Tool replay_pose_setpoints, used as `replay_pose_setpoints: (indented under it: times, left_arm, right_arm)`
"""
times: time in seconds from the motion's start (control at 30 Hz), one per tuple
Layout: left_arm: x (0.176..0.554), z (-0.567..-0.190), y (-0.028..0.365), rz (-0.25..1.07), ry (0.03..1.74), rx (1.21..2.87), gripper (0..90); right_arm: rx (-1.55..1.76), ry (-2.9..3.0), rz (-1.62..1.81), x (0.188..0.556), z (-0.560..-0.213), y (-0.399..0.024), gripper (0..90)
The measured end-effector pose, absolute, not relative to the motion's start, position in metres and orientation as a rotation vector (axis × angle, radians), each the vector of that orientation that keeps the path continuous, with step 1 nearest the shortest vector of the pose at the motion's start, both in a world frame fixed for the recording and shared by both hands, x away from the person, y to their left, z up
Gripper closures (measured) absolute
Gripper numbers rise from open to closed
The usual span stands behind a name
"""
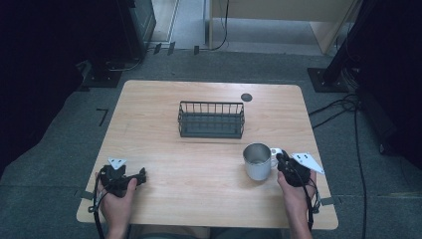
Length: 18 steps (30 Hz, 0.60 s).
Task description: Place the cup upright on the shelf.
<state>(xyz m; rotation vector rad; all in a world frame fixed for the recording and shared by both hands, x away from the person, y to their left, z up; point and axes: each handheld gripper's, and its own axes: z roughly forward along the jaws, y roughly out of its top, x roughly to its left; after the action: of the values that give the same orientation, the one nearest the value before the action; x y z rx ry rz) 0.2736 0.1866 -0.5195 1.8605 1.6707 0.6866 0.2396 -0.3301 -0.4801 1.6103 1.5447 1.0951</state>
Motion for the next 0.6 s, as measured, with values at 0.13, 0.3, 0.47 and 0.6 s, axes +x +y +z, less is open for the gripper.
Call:
replay_pose_setpoints:
  times: [0.13,0.3,0.47,0.6]
  left_arm:
    - [0.274,-0.52,0.187,0.686,1.671,1.86,0.0]
    - [0.274,-0.52,0.187,0.687,1.671,1.858,0.0]
    - [0.274,-0.52,0.187,0.687,1.671,1.859,0.0]
    - [0.274,-0.52,0.187,0.687,1.67,1.859,0.0]
  right_arm:
    - [1.566,1.526,1.113,0.242,-0.475,-0.327,81.3]
    - [1.554,1.52,1.123,0.247,-0.468,-0.321,81.2]
    - [1.529,1.526,1.132,0.253,-0.461,-0.314,81.3]
    - [1.499,1.538,1.164,0.261,-0.454,-0.305,81.5]
